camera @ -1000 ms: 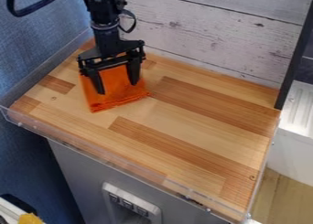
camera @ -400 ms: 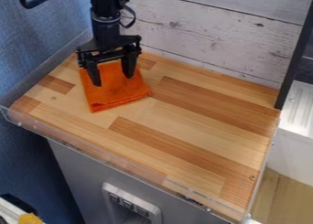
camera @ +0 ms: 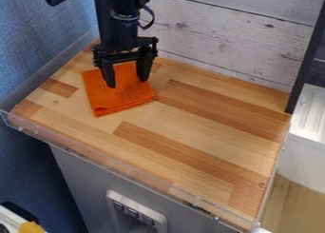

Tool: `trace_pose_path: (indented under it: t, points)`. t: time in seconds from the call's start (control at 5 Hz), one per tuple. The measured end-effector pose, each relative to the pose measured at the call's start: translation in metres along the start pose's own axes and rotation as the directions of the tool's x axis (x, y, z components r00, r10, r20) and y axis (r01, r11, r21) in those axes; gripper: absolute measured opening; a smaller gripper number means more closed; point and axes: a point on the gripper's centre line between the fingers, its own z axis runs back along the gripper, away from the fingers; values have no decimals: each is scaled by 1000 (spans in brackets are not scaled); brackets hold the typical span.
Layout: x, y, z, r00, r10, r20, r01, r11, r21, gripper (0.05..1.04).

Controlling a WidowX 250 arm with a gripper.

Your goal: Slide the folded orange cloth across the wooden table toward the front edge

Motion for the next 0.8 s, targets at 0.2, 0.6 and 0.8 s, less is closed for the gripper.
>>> trace_pose_path:
  t: [0.2, 0.6, 0.8]
  points:
    - [2, -7, -1, 999, -5, -43, 6, 1000, 8, 668]
    - [12, -23, -14, 989, -20, -147, 16, 1000, -26, 157]
    - [14, -28, -25, 982, -36, -184, 23, 997, -70, 66]
